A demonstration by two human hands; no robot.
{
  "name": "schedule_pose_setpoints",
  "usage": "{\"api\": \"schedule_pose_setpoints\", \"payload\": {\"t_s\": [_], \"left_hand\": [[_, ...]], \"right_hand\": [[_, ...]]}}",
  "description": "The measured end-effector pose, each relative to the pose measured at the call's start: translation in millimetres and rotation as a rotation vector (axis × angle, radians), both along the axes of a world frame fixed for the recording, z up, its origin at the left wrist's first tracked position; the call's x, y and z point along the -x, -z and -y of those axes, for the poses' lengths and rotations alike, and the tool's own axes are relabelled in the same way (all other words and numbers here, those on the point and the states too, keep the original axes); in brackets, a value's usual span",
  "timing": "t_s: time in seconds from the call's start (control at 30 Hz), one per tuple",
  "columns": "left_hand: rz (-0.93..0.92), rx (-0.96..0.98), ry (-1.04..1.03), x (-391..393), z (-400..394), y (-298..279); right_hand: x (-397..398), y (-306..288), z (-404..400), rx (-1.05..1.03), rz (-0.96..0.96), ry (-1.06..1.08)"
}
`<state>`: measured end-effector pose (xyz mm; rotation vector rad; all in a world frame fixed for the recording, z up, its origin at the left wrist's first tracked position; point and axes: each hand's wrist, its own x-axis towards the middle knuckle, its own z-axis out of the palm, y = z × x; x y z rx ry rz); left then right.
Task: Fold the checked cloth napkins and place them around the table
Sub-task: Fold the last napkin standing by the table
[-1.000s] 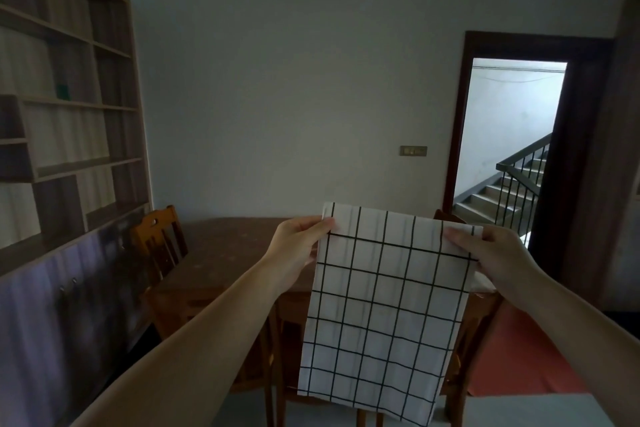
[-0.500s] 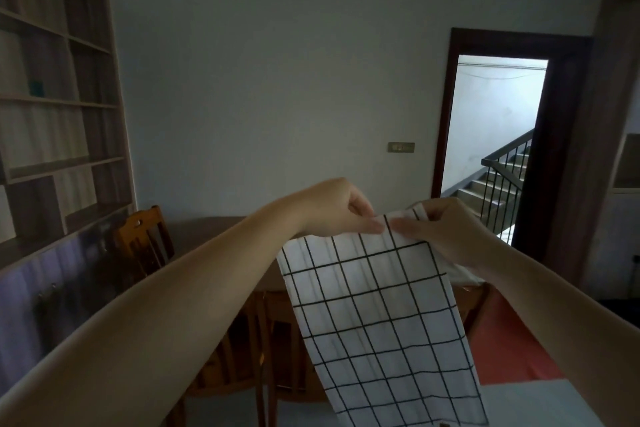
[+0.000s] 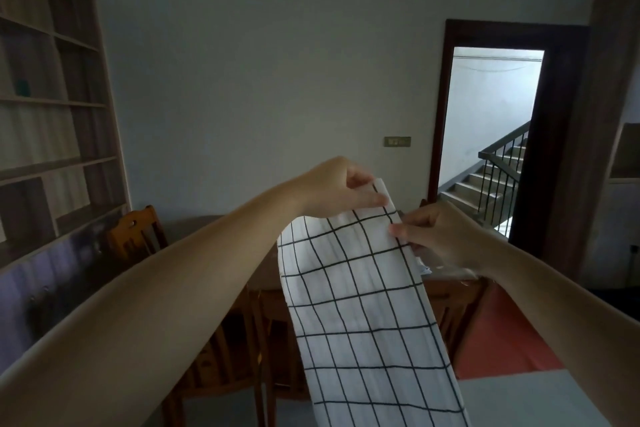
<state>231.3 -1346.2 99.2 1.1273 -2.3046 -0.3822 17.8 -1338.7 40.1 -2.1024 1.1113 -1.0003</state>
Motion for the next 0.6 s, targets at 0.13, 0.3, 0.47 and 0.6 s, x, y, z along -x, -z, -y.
{"api": "schedule_pose_setpoints", "payload": {"t_s": [0.13,0.3,0.47,0.6], "left_hand": [[-0.21,0.105,-0.07,-3,19,-5],[-0.185,0.178,-0.147,-10,33,-14],[-0.131,0.154,-0.085,0,37,-8],[-0.435,0.057,-0.128,-21,43,7]], "right_hand": [[12,16,14,0.026,-0.183,0.08],[25,62,32,-0.255,-0.821,0.189],[7,41,37,-0.153,-0.393,0.176],[-2,2,30,-0.103,-0.127,0.031]]}}
